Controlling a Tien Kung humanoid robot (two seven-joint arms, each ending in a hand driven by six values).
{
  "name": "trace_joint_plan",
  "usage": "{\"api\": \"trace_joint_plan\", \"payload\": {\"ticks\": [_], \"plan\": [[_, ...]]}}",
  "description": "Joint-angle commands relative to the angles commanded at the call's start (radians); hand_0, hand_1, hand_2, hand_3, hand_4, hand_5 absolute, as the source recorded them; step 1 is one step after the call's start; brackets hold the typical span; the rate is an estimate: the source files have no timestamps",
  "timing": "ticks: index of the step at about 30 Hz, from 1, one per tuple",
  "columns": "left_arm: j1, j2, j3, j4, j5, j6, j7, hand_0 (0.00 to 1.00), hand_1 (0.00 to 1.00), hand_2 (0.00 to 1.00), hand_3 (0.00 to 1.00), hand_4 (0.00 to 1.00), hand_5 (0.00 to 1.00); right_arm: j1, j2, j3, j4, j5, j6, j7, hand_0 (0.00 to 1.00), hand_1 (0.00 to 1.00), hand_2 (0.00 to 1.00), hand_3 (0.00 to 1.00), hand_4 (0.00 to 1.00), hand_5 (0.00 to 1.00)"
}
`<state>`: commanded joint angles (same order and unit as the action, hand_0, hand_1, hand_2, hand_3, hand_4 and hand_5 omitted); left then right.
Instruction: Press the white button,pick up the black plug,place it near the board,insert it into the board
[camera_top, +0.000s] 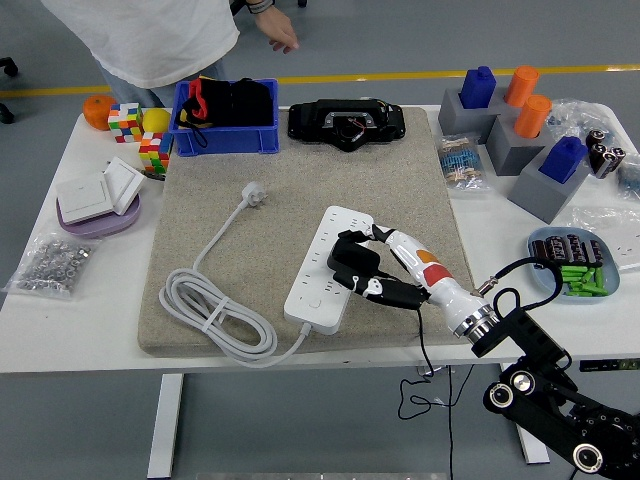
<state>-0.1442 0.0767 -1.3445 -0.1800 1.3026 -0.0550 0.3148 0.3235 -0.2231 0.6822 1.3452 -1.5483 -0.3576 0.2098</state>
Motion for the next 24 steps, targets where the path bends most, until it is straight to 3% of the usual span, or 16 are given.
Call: {"api": "trace_joint_plan", "payload": {"ticks": [8,9,14,15,24], "plan": [[-0.001,0.000,-0.002,0.000,0.002,0.000,0.000,0.708,0.663,0.584,0.681,0.665,0.274,-0.014,-0.003,0.024,0.011,-0.015,0.001,-0.008,0.897,0.799,0.736,0.756,0.998,0.826],[-0.001,0.000,-0.003,0.000,0.002,0.000,0.000,0.707,0.663,0.584,0.681,0.664,0.274,-0.016,-0.003,0.029,0.010,-0.015,0.001,-0.006,0.969,0.907,0.855,0.850,0.998,0.825],[-0.001,-0.001,-0.003,0.000,0.003,0.000,0.000,0.707,0.663,0.584,0.681,0.664,0.274,-0.033,-0.001,0.064,0.017,-0.007,0.010,-0.014,0.969,0.907,0.855,0.850,0.998,0.825],[0.000,-0.001,-0.003,0.000,0.003,0.000,0.000,0.707,0.663,0.584,0.681,0.664,0.274,-0.036,-0.001,0.074,0.020,-0.008,0.012,-0.019,0.998,0.998,0.995,0.998,0.998,0.818],[0.000,-0.002,0.003,0.000,-0.001,0.000,-0.001,0.707,0.663,0.584,0.680,0.664,0.275,-0.075,-0.010,0.179,0.050,-0.040,0.007,-0.021,0.998,0.998,0.998,0.998,0.998,0.819]]}}
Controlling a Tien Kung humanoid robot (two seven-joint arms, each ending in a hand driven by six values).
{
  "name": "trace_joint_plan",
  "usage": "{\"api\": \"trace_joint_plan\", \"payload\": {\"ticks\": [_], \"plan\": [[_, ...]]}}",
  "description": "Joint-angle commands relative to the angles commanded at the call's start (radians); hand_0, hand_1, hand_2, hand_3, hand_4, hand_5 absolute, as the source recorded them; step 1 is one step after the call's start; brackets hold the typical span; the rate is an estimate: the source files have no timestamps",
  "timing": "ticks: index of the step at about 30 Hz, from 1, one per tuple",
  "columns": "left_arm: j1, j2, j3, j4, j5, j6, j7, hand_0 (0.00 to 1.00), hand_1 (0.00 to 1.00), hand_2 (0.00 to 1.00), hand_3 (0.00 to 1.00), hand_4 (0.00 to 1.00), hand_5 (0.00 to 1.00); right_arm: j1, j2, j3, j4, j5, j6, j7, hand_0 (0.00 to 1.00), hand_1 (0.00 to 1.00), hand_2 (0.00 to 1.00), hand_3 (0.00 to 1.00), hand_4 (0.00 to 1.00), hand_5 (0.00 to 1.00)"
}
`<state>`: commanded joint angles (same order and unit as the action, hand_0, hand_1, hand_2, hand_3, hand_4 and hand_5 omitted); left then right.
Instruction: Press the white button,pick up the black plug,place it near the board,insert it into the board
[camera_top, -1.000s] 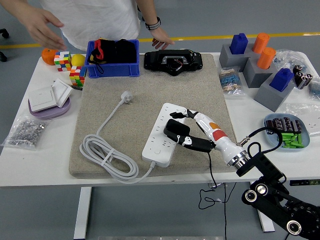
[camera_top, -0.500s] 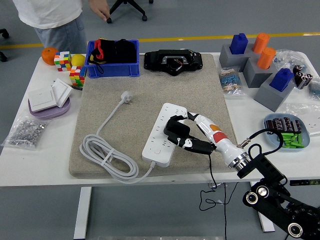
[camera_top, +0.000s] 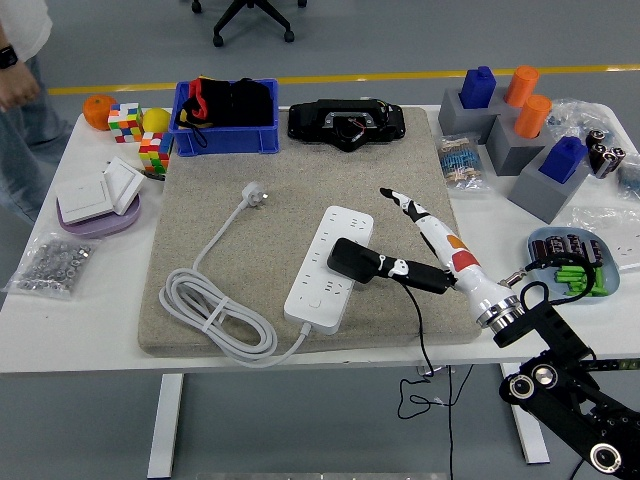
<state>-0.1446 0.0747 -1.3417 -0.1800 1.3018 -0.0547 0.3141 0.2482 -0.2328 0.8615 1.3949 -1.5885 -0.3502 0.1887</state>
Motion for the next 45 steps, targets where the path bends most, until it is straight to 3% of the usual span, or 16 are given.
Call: {"api": "trace_joint_plan", "payload": {"ticks": [2,3,8,9,14,15,20,21,22,26,27,32,33,38,39,45], "plan": [[0.001,0.000,-0.003,0.000,0.003,-0.001,0.003,0.707,0.663,0.584,0.680,0.664,0.275,-0.012,-0.001,0.027,0.006,-0.005,-0.013,0.019,0.998,0.998,0.998,0.998,0.998,0.819],[0.000,0.001,-0.004,0.000,0.006,-0.001,0.003,0.707,0.663,0.584,0.680,0.663,0.273,-0.020,-0.001,0.043,0.010,-0.003,-0.023,0.036,0.982,0.926,0.909,0.929,0.998,0.799],[-0.002,0.002,0.002,0.000,0.004,-0.002,0.002,0.707,0.663,0.584,0.680,0.663,0.273,-0.055,-0.007,0.122,0.023,0.002,-0.060,0.100,0.982,0.926,0.909,0.929,0.998,0.799],[-0.002,0.002,0.002,0.000,0.005,-0.003,0.002,0.707,0.664,0.584,0.681,0.663,0.272,-0.060,-0.008,0.133,0.024,0.004,-0.066,0.110,0.564,0.430,0.408,0.457,0.944,0.527],[-0.001,0.003,0.002,0.000,0.006,-0.003,0.002,0.707,0.664,0.584,0.681,0.663,0.272,-0.109,-0.013,0.212,0.030,0.025,-0.104,0.169,0.564,0.430,0.408,0.457,0.944,0.527],[-0.001,0.003,0.002,0.000,0.006,-0.003,0.002,0.707,0.664,0.584,0.680,0.663,0.273,-0.118,-0.012,0.226,0.031,0.026,-0.106,0.175,0.382,0.220,0.258,0.268,0.825,0.429],[0.003,0.004,0.002,0.000,0.009,-0.003,0.003,0.707,0.664,0.584,0.680,0.663,0.273,-0.161,-0.002,0.306,0.038,0.011,-0.109,0.169,0.382,0.220,0.258,0.268,0.825,0.429],[0.003,0.004,0.002,0.000,0.009,-0.003,0.003,0.707,0.663,0.584,0.680,0.662,0.273,-0.167,0.001,0.319,0.039,0.006,-0.107,0.158,0.432,0.267,0.293,0.326,0.802,0.352],[0.004,0.004,0.002,0.000,0.009,-0.003,0.003,0.707,0.663,0.584,0.680,0.662,0.273,-0.171,0.002,0.326,0.040,0.004,-0.105,0.151,0.432,0.267,0.293,0.326,0.802,0.352],[0.007,0.001,0.004,0.000,0.010,-0.004,0.003,0.707,0.663,0.584,0.680,0.662,0.273,-0.188,0.009,0.368,0.042,-0.030,-0.068,0.056,0.432,0.267,0.293,0.326,0.802,0.352],[0.008,0.000,0.005,0.000,0.010,-0.004,0.003,0.707,0.663,0.583,0.680,0.663,0.273,-0.192,0.011,0.377,0.042,-0.036,-0.061,0.037,0.738,0.649,0.627,0.699,0.883,0.386],[0.003,-0.004,0.012,0.000,0.003,-0.005,-0.002,0.707,0.663,0.583,0.680,0.663,0.273,-0.211,0.020,0.426,0.052,-0.054,-0.041,0.001,0.738,0.649,0.627,0.699,0.883,0.386],[0.002,-0.005,0.012,0.000,0.004,-0.005,-0.002,0.708,0.663,0.583,0.680,0.662,0.273,-0.215,0.022,0.442,0.055,-0.057,-0.036,-0.005,0.892,0.808,0.774,0.802,0.925,0.454],[0.001,-0.008,0.012,0.000,0.004,-0.005,-0.002,0.708,0.663,0.583,0.680,0.662,0.273,-0.225,0.028,0.492,0.065,-0.069,-0.023,-0.024,0.892,0.808,0.774,0.802,0.925,0.454],[0.001,-0.009,0.013,0.000,0.003,-0.004,-0.001,0.707,0.663,0.584,0.680,0.687,0.275,-0.227,0.029,0.507,0.070,-0.073,-0.019,-0.030,0.944,0.891,0.853,0.853,0.979,0.577],[-0.004,-0.010,0.017,0.000,-0.004,-0.003,-0.003,0.707,0.664,0.584,0.681,0.663,0.273,-0.240,0.034,0.569,0.088,-0.083,-0.018,-0.033,0.949,0.897,0.858,0.856,0.979,0.577]]}}
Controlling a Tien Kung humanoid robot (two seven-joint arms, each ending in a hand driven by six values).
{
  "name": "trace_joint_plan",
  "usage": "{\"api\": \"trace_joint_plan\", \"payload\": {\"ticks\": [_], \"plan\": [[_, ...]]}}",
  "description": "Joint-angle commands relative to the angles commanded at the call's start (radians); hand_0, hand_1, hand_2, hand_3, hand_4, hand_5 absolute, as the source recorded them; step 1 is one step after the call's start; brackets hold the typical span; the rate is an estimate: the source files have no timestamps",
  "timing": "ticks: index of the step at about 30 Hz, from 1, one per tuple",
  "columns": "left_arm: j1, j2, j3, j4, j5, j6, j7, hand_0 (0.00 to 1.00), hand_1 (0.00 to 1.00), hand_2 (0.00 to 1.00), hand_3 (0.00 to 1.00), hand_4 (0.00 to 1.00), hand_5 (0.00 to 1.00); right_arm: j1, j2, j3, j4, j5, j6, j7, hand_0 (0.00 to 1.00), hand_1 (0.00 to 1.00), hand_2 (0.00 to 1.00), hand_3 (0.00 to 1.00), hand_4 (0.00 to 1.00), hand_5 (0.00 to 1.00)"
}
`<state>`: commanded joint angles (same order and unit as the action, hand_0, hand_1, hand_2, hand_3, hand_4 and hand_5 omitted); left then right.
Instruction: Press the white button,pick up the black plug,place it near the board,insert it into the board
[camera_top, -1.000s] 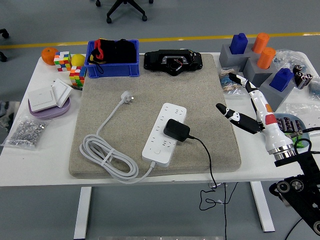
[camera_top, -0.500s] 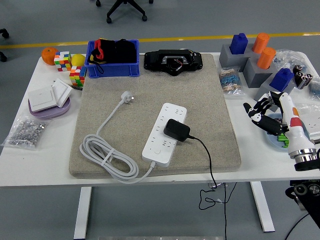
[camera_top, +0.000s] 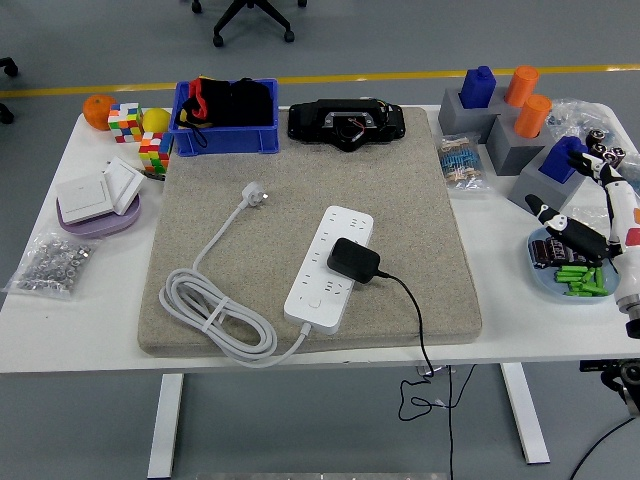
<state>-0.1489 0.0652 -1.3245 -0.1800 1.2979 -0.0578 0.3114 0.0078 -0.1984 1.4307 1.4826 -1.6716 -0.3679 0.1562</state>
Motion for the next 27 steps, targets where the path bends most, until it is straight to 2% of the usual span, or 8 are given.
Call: {"api": "trace_joint_plan", "payload": {"ticks": [14,23,27], "plan": [[-0.009,-0.002,0.010,0.000,-0.007,0.001,-0.002,0.708,0.664,0.584,0.682,0.664,0.274,-0.049,0.018,0.138,0.028,0.006,-0.011,0.023,0.950,0.895,0.847,0.848,0.967,0.561],[-0.006,0.001,0.007,0.000,-0.005,0.002,-0.002,0.708,0.664,0.583,0.682,0.665,0.274,-0.052,0.026,0.183,0.034,0.000,-0.016,0.024,0.949,0.888,0.839,0.844,0.976,0.586],[-0.030,0.005,0.037,0.000,-0.028,0.001,-0.005,0.708,0.665,0.583,0.682,0.665,0.273,-0.028,0.028,0.190,0.025,0.007,-0.020,0.029,0.948,0.888,0.831,0.833,0.980,0.602]]}}
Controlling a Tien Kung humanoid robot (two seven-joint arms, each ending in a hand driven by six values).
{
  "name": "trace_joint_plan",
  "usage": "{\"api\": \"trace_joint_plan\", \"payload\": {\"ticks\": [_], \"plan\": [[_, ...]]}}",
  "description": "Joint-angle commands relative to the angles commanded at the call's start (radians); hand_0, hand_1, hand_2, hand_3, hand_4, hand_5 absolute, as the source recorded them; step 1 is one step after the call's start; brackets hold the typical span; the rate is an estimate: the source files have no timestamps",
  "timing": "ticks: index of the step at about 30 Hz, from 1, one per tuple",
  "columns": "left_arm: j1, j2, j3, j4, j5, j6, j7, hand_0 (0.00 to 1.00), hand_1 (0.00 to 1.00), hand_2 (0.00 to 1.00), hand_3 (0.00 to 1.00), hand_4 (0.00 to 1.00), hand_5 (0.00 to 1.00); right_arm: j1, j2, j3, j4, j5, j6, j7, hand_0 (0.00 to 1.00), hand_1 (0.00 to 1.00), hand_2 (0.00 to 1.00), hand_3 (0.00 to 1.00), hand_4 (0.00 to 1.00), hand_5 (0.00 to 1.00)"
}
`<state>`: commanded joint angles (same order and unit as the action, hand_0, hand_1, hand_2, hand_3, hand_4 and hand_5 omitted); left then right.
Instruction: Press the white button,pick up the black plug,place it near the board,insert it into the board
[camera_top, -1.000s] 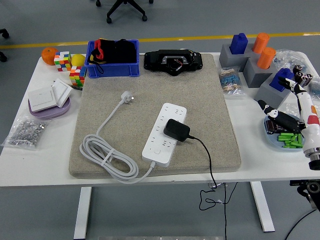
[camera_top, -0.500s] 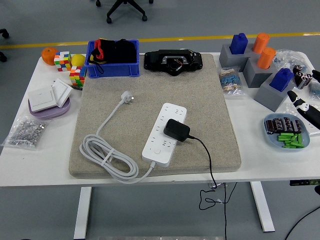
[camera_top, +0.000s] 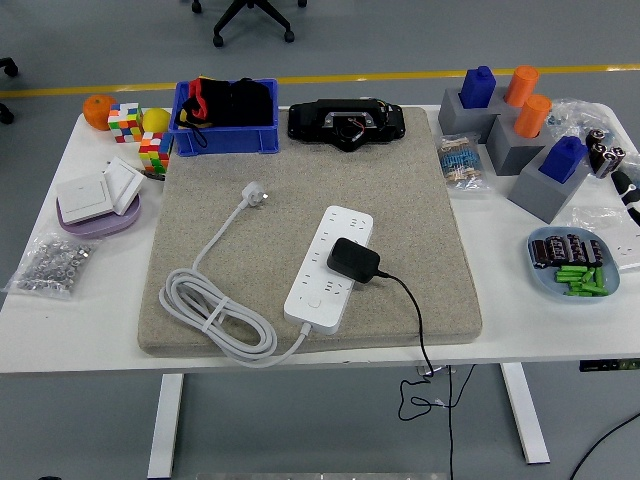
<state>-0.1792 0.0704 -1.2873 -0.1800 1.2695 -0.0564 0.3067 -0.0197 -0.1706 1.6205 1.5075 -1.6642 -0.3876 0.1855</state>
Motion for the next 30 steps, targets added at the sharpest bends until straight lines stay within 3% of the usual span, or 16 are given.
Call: {"api": "trace_joint_plan", "payload": {"ticks": [3,8,30], "plan": [[-0.004,0.008,0.038,0.000,-0.025,-0.003,-0.005,0.708,0.665,0.584,0.682,0.665,0.274,0.002,-0.017,-0.006,-0.005,0.000,0.002,-0.003,0.946,0.883,0.820,0.823,0.973,0.612],[0.016,0.011,-0.003,0.000,0.020,-0.002,0.004,0.708,0.665,0.584,0.682,0.665,0.274,-0.021,-0.010,0.016,0.009,-0.005,0.002,-0.005,0.946,0.883,0.820,0.823,0.973,0.612],[0.010,0.009,-0.005,0.000,0.012,-0.001,0.001,0.708,0.665,0.584,0.682,0.664,0.274,-0.036,0.007,0.052,0.016,-0.001,0.001,-0.008,0.943,0.872,0.802,0.808,0.961,0.618]]}}
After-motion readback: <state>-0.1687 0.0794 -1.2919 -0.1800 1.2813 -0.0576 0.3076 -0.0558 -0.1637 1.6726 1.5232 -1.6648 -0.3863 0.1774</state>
